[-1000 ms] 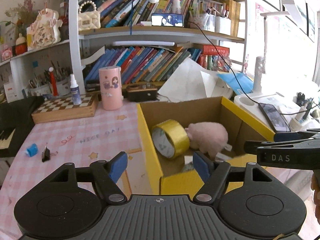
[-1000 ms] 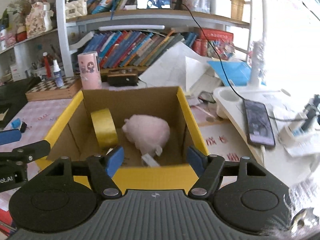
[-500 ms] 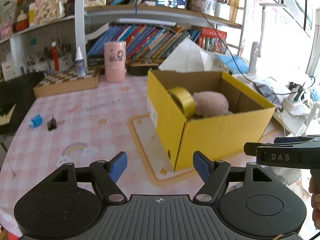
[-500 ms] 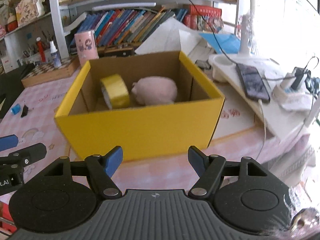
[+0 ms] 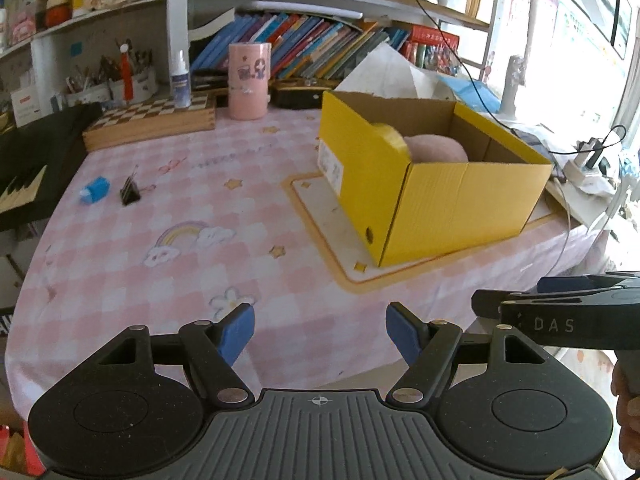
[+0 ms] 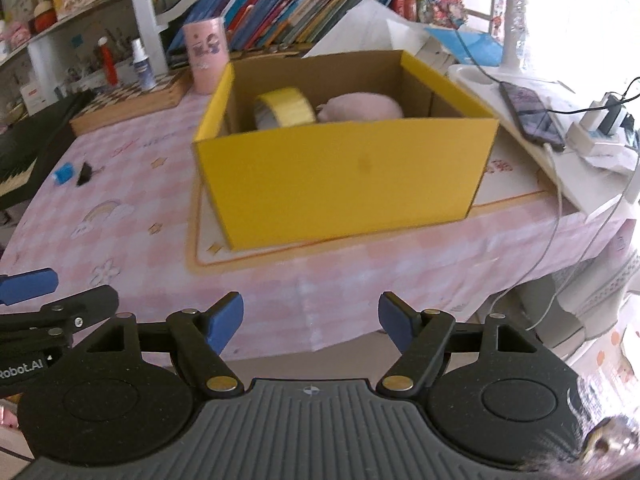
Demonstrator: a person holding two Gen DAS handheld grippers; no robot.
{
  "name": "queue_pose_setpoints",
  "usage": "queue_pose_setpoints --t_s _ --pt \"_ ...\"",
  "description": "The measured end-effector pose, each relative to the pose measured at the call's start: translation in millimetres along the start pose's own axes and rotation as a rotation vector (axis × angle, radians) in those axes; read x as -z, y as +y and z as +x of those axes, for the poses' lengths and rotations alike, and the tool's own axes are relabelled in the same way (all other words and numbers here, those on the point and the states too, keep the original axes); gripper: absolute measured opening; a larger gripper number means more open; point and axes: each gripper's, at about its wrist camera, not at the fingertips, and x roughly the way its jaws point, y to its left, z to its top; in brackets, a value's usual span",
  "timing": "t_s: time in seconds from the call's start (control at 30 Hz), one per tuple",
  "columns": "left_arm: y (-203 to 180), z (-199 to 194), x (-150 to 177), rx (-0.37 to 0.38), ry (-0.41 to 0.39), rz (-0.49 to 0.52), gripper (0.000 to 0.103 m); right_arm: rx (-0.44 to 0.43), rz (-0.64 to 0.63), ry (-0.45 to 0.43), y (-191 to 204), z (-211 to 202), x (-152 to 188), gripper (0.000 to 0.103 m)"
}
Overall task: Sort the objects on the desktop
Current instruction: 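Open both tools and withdraw them from the yellow box, then move both tools toward the blue cloth and black binder clip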
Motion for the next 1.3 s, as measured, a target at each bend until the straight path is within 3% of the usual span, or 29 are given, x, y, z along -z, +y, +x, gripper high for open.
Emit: queue_pose_setpoints --t_s 0.33,0.8,1.3 --pt "31.5 -21.0 18.1 -0.055 0.005 -0.052 0.074 -0.075 -0.058 0.047 39.8 -3.0 14.4 0.074" --pt "78.5 -55.7 36.6 -0.179 -0.032 -0.149 0.074 -0.218 -0.224 0.043 110.1 -6.5 19.9 0.075" --pt "96.7 -68.0 40.1 -0.201 -0.058 -0.161 0.074 -0.238 -0.248 0.026 133.4 -12.2 21.9 0.075"
